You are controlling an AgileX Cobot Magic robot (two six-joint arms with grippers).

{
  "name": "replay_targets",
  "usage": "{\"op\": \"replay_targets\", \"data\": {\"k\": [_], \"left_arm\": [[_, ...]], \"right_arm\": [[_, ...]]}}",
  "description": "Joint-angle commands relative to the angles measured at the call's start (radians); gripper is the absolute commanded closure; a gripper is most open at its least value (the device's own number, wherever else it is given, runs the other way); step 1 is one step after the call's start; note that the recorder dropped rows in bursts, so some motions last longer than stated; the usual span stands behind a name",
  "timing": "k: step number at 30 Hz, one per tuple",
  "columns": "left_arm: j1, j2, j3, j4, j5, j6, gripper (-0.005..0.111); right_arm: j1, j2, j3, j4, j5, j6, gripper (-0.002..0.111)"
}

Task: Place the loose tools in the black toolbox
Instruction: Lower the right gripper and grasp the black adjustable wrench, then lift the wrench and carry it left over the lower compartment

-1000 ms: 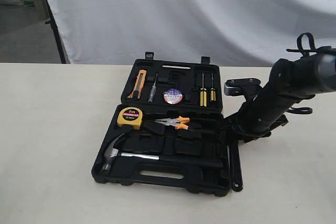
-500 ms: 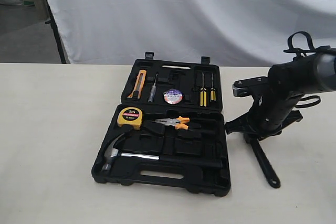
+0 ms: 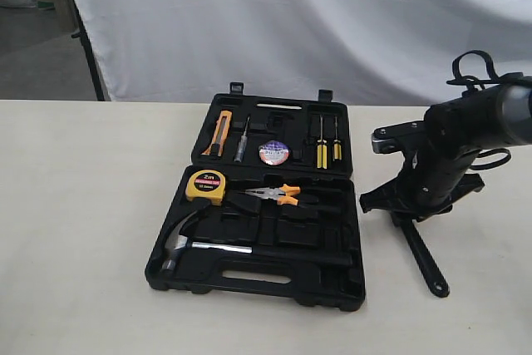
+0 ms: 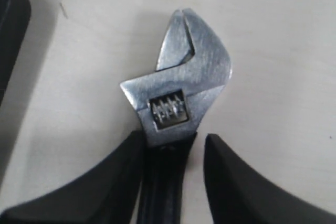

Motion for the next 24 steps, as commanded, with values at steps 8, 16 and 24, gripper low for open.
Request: {"op": "replay_targets", "data": {"k": [8, 16, 24], "left_arm": [[0.025, -0.003, -0.003, 0.004, -0.007, -0.005, 0.106], [0.025, -0.003, -0.003, 0.004, -0.007, -0.005, 0.106], [0.025, -0.003, -0.003, 0.004, -0.007, -0.005, 0.106]], "right_arm": [[-0.005, 0.019, 0.006, -0.011, -0.008, 0.02, 0.047], [-0.02, 0.045, 0.004, -0.011, -0.104, 0.032, 0.047], [-0.075, 0.113, -0.001, 0.005, -0.149, 0.068, 0.048]]}}
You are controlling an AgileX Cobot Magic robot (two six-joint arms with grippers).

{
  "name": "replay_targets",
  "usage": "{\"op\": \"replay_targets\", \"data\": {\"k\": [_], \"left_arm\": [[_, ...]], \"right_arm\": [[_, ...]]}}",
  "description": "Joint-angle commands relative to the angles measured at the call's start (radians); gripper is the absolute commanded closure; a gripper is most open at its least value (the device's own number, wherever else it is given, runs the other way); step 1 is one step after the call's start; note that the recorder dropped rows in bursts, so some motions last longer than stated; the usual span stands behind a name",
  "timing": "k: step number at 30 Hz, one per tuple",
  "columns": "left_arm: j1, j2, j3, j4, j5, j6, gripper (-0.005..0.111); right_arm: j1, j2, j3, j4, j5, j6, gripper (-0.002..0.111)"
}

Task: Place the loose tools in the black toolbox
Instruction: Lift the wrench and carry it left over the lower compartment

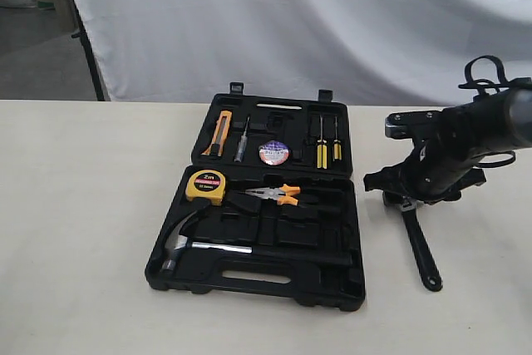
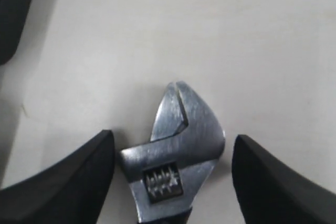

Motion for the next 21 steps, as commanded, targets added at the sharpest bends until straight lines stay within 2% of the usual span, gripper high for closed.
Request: {"op": "replay_targets", "data": {"k": [1, 3, 6, 7, 8, 9, 10, 21], "left_arm": [[0.025, -0.003, -0.003, 0.004, -0.007, -0.005, 0.106], [0.025, -0.003, -0.003, 0.004, -0.007, -0.005, 0.106], [0.025, -0.003, -0.003, 0.004, -0.007, -0.005, 0.106], [0.025, -0.003, -0.003, 0.004, -0.007, -0.005, 0.106], [0.025, -0.003, -0.003, 0.004, -0.007, -0.005, 0.106], [0.025, -0.003, -0.003, 0.004, -0.007, -0.005, 0.106], [0.025, -0.003, -0.003, 0.004, -0.007, -0.005, 0.106], [0.025, -0.003, -0.003, 0.004, -0.007, -0.005, 0.106]], "right_arm": [[-0.017, 0.062, 0.015, -0.005, 0.028, 0.0, 0.049], [-0.017, 0.065, 0.015, -0.005, 0.024, -0.002, 0.052], [-0.017, 0.065, 0.015, -0.001, 0.024, -0.002, 0.065], [-0.017, 0.065, 0.015, 0.003, 0.026, -0.002, 0.08], [-0.017, 0.065, 0.015, 0.003, 0.026, -0.002, 0.087], [-0.017, 0.065, 0.015, 0.003, 0.026, -0.002, 0.1], [-0.017, 0.065, 0.015, 0.003, 0.029, 0.002, 0.107], [-0.017, -0.094, 0.015, 0.005, 0.095, 0.001, 0.109]]}}
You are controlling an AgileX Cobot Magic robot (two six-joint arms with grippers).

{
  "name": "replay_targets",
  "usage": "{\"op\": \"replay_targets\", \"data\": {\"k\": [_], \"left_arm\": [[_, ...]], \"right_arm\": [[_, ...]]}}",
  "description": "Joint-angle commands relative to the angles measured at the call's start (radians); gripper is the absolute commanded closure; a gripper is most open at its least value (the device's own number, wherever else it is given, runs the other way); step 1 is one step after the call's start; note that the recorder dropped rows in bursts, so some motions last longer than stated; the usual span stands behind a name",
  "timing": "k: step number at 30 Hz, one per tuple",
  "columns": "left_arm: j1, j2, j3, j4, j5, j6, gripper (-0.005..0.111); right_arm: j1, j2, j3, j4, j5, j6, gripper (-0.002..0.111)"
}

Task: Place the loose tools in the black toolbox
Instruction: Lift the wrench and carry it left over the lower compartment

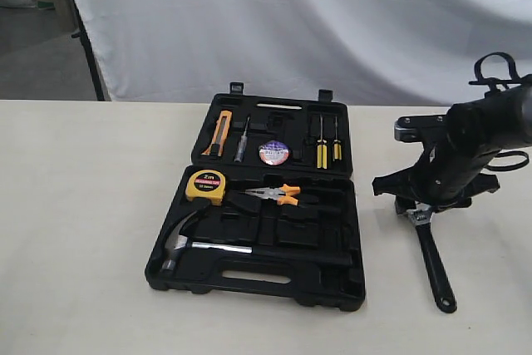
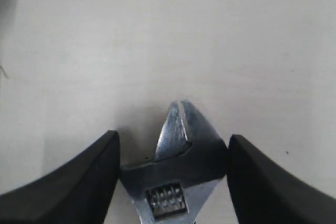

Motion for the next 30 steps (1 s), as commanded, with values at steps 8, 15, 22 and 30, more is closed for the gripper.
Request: {"op": "replay_targets", "data": {"k": [8, 15, 22, 30], "left_arm": [[0.025, -0.003, -0.003, 0.004, -0.007, -0.005, 0.106], [0.025, -0.003, -0.003, 0.004, -0.007, -0.005, 0.106], [0.025, -0.003, -0.003, 0.004, -0.007, -0.005, 0.106], [0.025, -0.003, -0.003, 0.004, -0.007, -0.005, 0.106]], "right_arm": [[-0.006, -0.057, 0.003, 0.022, 0.035, -0.051, 0.109], [-0.003, -0.118, 0.003, 0.292, 0.047, -0.319, 0.109], [0.123, -0.142, 0.003, 0.456, 0.0, -0.587, 0.109], [0.263, -0.139, -0.025, 0.456, -0.006, -0.616, 0.109]]}}
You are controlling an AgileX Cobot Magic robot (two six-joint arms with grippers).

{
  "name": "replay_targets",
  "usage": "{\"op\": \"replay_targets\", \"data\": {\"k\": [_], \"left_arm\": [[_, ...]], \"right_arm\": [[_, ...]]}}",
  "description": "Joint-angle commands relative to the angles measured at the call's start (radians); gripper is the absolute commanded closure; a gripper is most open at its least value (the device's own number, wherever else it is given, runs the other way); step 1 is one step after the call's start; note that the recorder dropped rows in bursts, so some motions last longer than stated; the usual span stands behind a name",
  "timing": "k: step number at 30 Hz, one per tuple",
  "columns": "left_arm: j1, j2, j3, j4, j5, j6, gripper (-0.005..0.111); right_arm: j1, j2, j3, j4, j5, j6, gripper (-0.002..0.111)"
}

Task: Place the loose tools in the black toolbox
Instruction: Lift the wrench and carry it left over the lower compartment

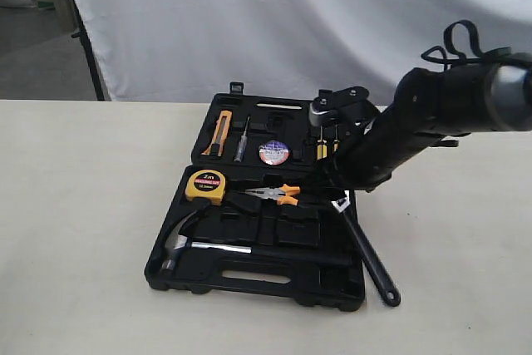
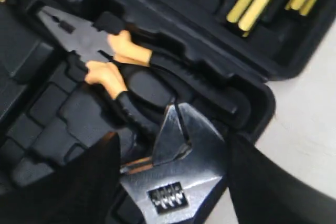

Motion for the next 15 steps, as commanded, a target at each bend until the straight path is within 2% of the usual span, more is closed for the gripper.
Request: {"op": "replay_targets", "data": {"k": [1, 9, 15], "left_arm": [[0.025, -0.003, -0.003, 0.004, -0.007, -0.005, 0.106], [0.025, -0.003, -0.003, 0.004, -0.007, -0.005, 0.106], [0.025, -0.003, -0.003, 0.004, -0.007, -0.005, 0.106]], "right_arm": [[0.067, -0.012, -0.025, 0.011, -0.031, -0.03, 0.109], [0.177, 0.016, -0.049, 0.009, -0.153, -0.243, 0.109], [0.19, 0.098, -0.121, 0.009, -0.138, -0.353, 0.109]]}}
